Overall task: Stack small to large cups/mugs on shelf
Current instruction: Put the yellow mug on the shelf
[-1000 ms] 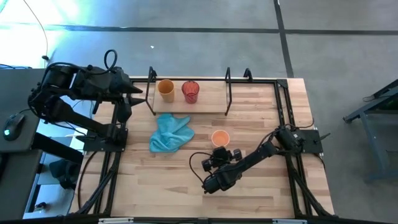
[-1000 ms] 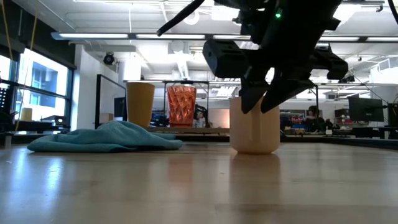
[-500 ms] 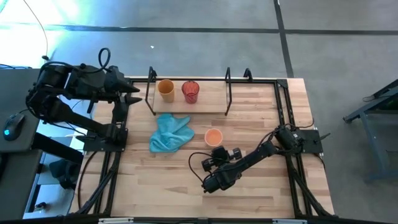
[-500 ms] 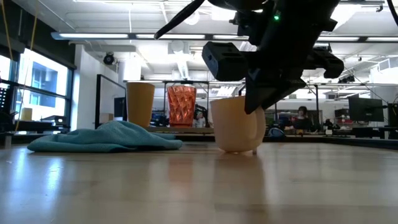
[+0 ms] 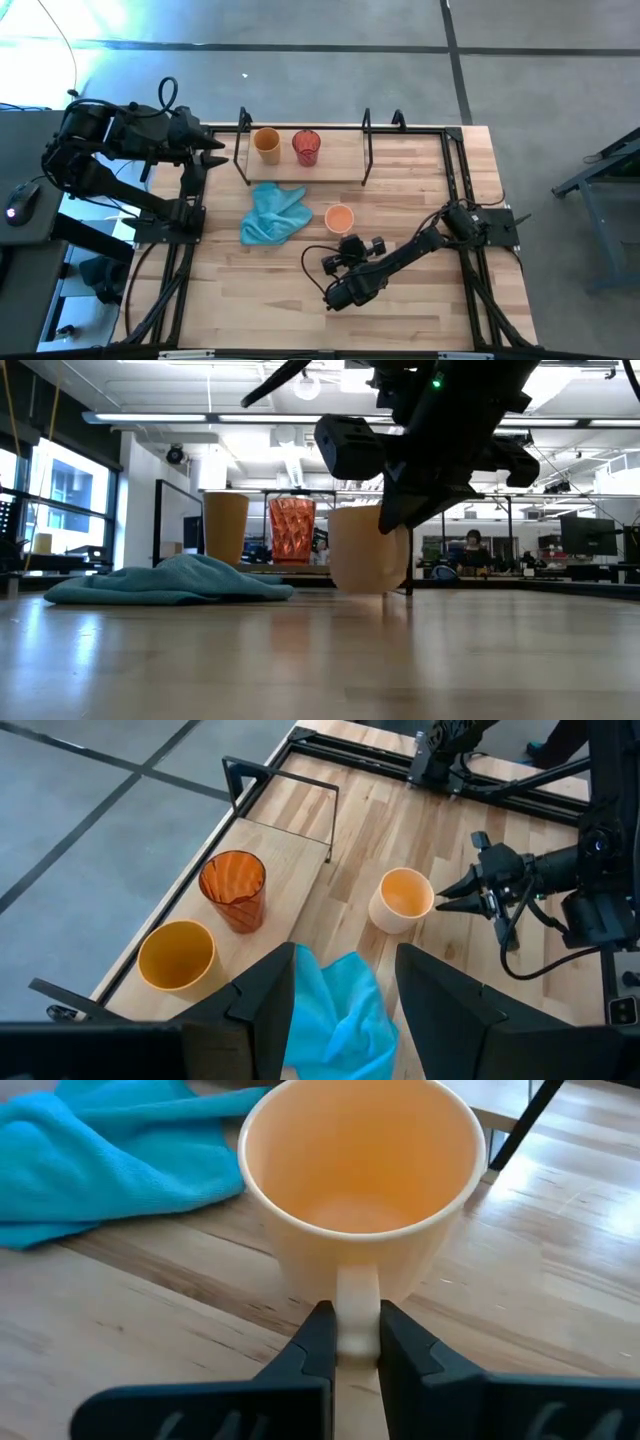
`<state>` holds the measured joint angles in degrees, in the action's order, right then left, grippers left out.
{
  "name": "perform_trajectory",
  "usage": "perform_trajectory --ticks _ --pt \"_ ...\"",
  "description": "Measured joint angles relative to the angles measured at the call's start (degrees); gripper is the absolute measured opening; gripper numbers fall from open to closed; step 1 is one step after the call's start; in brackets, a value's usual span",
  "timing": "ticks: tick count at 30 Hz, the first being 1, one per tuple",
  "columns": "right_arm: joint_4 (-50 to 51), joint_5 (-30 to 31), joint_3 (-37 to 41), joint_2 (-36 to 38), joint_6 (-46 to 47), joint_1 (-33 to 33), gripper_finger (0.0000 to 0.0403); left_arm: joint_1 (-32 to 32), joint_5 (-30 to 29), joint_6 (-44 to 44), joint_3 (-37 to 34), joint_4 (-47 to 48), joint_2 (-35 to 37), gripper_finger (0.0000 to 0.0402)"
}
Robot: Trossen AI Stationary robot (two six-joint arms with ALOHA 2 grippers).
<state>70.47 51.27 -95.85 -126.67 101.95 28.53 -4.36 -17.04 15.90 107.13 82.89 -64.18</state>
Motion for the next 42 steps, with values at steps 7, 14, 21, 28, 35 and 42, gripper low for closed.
perform_trajectory --ticks 7,14,21,28,35,42 --pt "-1.44 1.14 0.0 1.24 0.2 -2.22 0.0016 0.0 0.15 0.4 0.0 0.0 0.0 0.0163" --pt "-0.71 2.62 -0.02 4.33 -0.01 -5.7 0.0016 0.0 0.74 0.46 0.02 -0.01 0.0 0.0163" --pt "1.4 2.97 -0.09 6.68 -1.48 -9.3 0.0016 0.0 1.44 0.46 0.04 0.0 0.02 0.0163" --pt "1.53 2.12 -0.09 8.62 -5.04 -12.99 0.0019 0.0 1.42 -0.46 0.04 0.0 1.19 0.0163" --pt "-2.82 2.66 -0.09 10.41 -14.15 -16.64 0.0019 0.0 1.03 -0.48 0.04 -0.01 3.42 0.0163" --pt "-6.46 2.33 -0.09 10.54 -19.08 -19.41 0.0019 0.0 1.01 0.83 0.04 -0.02 4.85 0.0163"
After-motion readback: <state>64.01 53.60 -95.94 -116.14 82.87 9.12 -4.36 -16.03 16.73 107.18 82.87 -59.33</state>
